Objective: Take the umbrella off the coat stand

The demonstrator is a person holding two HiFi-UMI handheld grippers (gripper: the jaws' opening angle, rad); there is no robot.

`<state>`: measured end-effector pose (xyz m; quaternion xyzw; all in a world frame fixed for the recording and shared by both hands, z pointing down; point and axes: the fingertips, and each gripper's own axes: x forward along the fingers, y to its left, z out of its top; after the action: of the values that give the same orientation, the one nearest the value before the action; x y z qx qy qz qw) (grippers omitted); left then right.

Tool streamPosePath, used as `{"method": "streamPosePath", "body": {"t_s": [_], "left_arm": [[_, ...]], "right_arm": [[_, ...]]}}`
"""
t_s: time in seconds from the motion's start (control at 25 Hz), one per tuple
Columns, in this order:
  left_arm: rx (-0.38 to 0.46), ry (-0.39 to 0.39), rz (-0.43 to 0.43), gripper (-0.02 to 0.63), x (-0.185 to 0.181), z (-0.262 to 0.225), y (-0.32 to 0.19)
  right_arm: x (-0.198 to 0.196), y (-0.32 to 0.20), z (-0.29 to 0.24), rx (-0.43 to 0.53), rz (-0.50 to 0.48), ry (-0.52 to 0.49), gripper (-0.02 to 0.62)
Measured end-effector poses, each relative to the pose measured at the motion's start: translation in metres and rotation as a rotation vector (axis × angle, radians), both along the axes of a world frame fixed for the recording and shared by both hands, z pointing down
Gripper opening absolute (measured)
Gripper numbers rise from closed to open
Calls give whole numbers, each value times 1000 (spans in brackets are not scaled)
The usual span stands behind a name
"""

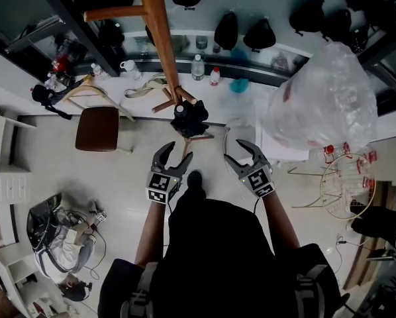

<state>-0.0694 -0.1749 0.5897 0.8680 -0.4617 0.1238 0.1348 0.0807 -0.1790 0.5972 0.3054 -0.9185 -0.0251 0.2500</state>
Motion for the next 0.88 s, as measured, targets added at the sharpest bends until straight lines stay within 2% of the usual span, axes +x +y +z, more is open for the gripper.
{"method": "streamPosePath", "body": {"t_s": [0.64,0.88], "left_arm": [[-29,6,105,282,-25,19,-50],[13,30,131,285,-24,15,-64]], "right_arm": [[-39,-43,1,10,73,-17,251],[-41,-51,4,13,104,-22,252]]}}
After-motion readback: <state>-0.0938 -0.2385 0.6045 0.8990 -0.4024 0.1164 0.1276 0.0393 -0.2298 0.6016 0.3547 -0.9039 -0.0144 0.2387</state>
